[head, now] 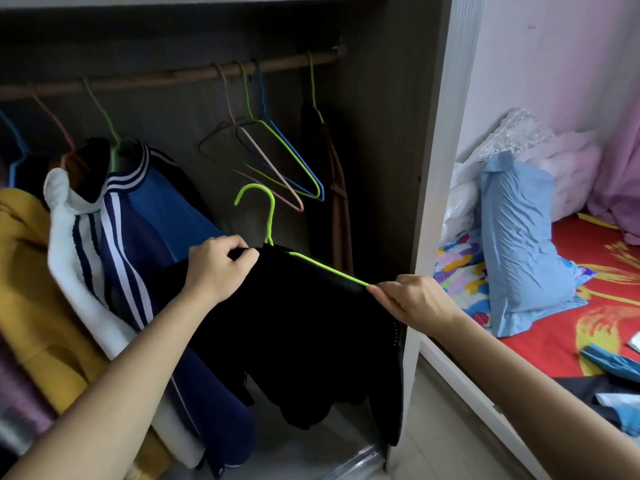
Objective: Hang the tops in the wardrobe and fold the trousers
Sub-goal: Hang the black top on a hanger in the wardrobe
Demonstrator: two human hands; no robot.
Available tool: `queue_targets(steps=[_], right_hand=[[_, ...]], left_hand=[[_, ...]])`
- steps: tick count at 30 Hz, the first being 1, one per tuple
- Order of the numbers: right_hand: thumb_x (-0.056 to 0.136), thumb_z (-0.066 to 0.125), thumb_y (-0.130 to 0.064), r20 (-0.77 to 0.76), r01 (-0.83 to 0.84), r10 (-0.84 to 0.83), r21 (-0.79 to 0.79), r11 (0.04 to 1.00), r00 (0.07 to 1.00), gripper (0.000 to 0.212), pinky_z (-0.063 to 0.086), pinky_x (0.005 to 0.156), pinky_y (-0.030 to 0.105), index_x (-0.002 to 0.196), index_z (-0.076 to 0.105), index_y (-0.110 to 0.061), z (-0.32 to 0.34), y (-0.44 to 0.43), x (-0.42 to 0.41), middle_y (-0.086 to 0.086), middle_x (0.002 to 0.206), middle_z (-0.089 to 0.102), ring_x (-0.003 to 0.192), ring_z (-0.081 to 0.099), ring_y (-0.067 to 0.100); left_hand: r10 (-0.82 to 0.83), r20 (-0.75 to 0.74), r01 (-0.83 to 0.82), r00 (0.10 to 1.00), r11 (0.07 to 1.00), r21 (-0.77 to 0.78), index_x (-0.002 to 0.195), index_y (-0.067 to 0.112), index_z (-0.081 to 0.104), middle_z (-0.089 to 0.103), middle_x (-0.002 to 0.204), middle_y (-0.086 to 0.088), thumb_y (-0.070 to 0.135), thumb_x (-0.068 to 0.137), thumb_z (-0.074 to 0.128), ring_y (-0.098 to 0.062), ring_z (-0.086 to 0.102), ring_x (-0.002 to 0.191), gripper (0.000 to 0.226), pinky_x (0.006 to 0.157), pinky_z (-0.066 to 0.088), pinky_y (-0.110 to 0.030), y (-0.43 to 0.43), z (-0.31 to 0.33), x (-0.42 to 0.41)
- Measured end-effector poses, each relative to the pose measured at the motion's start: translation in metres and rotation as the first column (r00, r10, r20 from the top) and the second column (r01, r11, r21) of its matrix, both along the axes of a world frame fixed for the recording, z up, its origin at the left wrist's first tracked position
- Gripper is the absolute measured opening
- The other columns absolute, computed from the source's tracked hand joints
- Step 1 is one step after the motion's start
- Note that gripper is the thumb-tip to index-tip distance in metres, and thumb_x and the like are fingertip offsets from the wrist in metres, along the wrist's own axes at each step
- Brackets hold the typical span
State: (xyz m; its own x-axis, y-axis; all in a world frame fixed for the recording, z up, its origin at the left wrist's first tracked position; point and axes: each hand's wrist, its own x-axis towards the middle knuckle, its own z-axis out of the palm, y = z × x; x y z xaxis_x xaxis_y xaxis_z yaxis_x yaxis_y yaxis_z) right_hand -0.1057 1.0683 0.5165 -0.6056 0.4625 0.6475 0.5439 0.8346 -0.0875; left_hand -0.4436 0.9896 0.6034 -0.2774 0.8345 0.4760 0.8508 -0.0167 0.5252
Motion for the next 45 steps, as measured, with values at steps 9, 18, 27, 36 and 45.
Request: queue_targets(steps=[9,18,27,36,45], right_hand=[[0.107,0.036,-0.045,0.095,-0.035,0.030,0.054,0.998,0.995,0.045,0.048,0.072,0.032,0.104,0.073,-0.020,0.018,-0.004,-0.017,-0.006,0.081,0.069,0.074,0.063,0.014],[0.106,0.032,-0.044,0.012,0.009,-0.008,-0.074,0.997,1.000,0.045,0.047,0.082,0.035,0.120,0.067,-0.020,0.046,-0.004,-0.022,-0.005,0.106,0.071,0.094,0.064,0.015],[0.106,0.041,-0.037,0.120,-0.070,0.079,-0.077,0.995,0.990,0.036,0.048,0.087,0.034,0.116,0.068,-0.016,0.076,-0.011,-0.055,0.002,0.103,0.069,0.096,0.064,0.020],[0.101,0.053,-0.038,0.232,0.035,-0.016,-0.081,0.996,0.973,0.028,0.048,0.085,0.039,0.118,0.070,-0.022,0.066,0.008,-0.024,0.001,0.101,0.059,0.098,0.060,0.024],[0.099,0.060,-0.034,-0.008,-0.090,0.096,-0.405,0.910,0.995,0.024,0.049,0.093,0.027,0.117,0.072,-0.025,0.070,0.011,-0.039,-0.006,0.107,0.061,0.101,0.059,0.009]], left_hand=[[-0.188,-0.221,0.160,0.957,0.977,-0.140,0.091,0.029,0.068,0.056,0.084,0.006,0.048,0.076,0.043,-0.020,0.051,0.097,0.035,0.090,0.032,-0.040,0.021,-0.001,0.015],[-0.255,-0.186,0.210,0.949,0.950,-0.231,0.117,0.043,0.067,0.059,0.089,0.012,0.085,0.081,0.034,-0.010,0.052,0.103,0.064,0.096,0.031,-0.037,0.005,-0.006,0.020],[-0.360,0.087,0.371,0.929,0.904,-0.211,0.113,0.027,0.072,0.066,0.101,0.007,0.034,0.097,0.061,-0.009,0.060,0.103,0.021,0.098,0.045,-0.037,0.001,-0.014,0.041],[-0.257,0.187,0.260,0.948,0.966,0.006,0.106,0.019,0.076,0.064,0.099,0.006,0.025,0.095,0.064,-0.001,0.059,0.094,0.017,0.081,0.038,-0.005,-0.003,-0.007,0.029],[-0.291,0.483,0.265,0.825,0.956,0.123,0.089,0.039,0.076,0.073,0.099,0.013,0.032,0.093,0.066,0.001,0.066,0.096,0.013,0.084,0.046,-0.011,-0.008,0.008,0.008]])
